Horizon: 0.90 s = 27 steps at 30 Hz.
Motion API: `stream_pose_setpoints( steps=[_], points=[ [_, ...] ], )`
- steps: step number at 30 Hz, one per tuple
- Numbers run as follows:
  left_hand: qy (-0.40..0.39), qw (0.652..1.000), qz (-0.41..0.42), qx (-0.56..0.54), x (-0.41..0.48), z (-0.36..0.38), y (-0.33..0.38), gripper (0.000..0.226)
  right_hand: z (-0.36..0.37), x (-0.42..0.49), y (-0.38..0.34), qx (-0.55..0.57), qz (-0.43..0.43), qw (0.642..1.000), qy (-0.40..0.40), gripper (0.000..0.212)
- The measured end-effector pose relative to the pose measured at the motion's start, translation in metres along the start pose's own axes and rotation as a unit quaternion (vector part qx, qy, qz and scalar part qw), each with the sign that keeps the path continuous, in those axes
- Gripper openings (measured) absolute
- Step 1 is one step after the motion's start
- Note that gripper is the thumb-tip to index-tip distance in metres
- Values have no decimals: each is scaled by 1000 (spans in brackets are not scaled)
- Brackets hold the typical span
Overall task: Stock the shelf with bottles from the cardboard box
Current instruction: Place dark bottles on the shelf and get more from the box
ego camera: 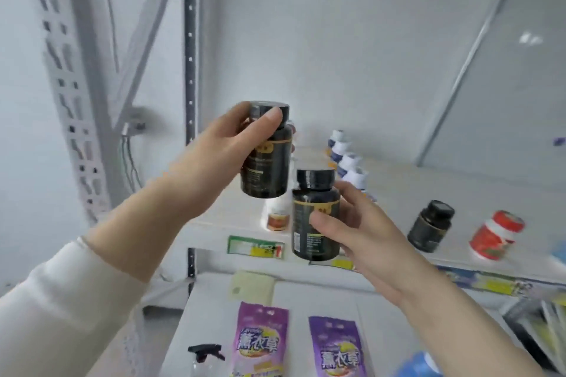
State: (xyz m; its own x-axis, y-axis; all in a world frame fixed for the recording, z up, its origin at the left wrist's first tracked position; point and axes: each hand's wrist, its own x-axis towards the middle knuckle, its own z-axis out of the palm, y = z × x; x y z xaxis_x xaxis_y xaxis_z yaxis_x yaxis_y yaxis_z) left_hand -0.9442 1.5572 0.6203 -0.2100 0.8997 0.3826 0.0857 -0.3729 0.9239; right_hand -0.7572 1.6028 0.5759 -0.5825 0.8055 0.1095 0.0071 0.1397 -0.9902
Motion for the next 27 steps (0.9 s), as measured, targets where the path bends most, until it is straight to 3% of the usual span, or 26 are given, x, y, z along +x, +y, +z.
stream_pose_setpoints(
  steps=[7, 11, 13, 17, 27],
  points=[
    [-85, 996, 2, 33, 106, 147, -2, 31, -170, -4, -42, -116, -35, 986, 115, 48],
    [-118, 983, -14, 139, 169, 193, -27, 28, -236, 24, -40, -140, -24, 978, 150, 30],
    [-131, 972, -18, 195, 201, 208, -43, 27, -262, 43, -32, -148, 1, 978, 147, 30],
    [-162, 946, -37, 279, 258, 231, -78, 30, -302, 84, -7, -199, 62, 967, 147, 49],
    [-217, 865, -75, 447, 356, 266, -159, 40, -332, 194, 58, -240, 137, 955, 108, 61]
  ],
)
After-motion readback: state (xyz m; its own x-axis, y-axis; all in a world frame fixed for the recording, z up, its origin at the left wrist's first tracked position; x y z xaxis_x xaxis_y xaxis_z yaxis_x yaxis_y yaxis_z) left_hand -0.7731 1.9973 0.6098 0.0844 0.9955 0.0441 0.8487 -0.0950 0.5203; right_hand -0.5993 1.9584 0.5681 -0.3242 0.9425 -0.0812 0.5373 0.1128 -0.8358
